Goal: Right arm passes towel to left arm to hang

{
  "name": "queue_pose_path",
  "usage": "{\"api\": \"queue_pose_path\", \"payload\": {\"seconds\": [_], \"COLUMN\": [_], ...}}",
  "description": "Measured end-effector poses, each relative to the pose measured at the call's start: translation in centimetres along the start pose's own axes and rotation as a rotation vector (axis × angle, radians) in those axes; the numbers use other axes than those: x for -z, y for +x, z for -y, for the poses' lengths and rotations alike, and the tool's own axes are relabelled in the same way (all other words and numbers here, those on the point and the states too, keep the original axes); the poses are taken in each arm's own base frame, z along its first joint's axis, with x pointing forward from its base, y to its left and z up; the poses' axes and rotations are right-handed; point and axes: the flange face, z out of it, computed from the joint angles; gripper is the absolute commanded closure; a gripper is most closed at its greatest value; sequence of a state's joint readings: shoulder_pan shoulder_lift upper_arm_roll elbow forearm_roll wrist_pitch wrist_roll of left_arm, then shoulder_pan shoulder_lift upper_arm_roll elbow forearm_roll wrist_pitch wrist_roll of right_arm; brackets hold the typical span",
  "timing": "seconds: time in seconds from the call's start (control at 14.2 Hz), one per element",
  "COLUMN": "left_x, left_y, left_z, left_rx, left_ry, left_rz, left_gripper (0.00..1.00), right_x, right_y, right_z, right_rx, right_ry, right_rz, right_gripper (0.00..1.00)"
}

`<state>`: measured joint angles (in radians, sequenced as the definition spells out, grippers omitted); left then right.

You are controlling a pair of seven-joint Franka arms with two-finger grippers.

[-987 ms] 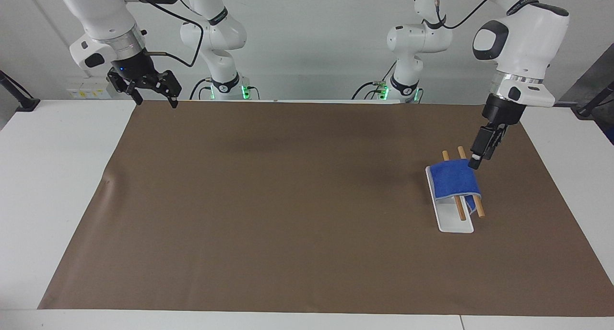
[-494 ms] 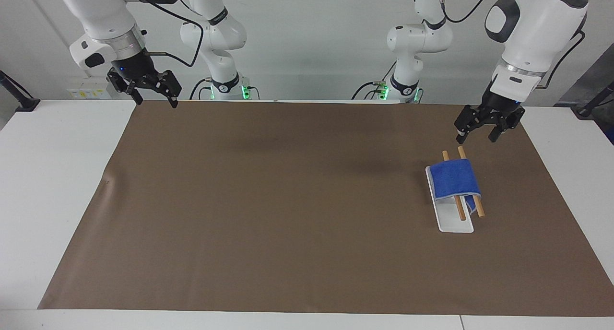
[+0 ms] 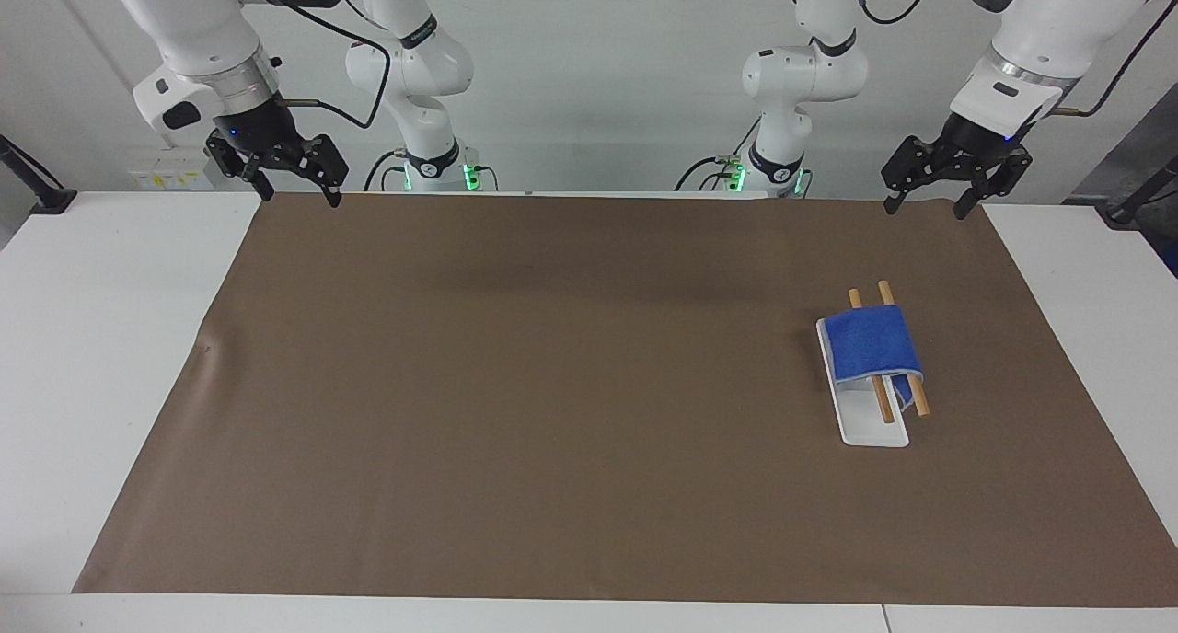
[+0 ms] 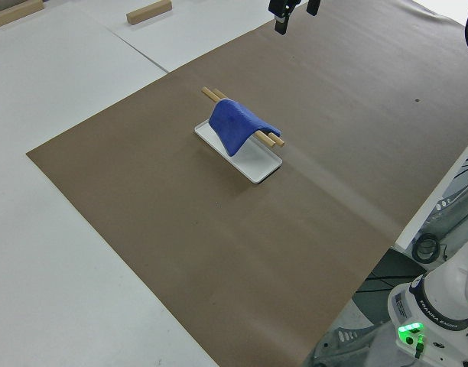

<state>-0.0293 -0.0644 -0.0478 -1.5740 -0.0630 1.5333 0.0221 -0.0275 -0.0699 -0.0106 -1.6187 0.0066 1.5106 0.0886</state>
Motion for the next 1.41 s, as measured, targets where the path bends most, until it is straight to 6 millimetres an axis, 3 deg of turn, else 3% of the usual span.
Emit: {"api": "queue_pose_path", "payload": {"seconds": [1.06,1.41], "left_x": [-1.0,-0.1], "left_y": [-0.9,-1.2], "left_z": [-0.4,-0.2], "left_rx": [-0.013,-0.022], "left_ry": [0.031,0.069], "left_rz": [0.097,0.082], "left_gripper": [0.0,0.0], "right_x": [0.0,0.0], "right_y": [0.0,0.0], "right_z": [0.0,0.0], "right_rx": [0.0,0.0], "right_ry": [0.0,0.0], "right_rz": [0.0,0.001], "right_gripper": [0.0,0.0]}}
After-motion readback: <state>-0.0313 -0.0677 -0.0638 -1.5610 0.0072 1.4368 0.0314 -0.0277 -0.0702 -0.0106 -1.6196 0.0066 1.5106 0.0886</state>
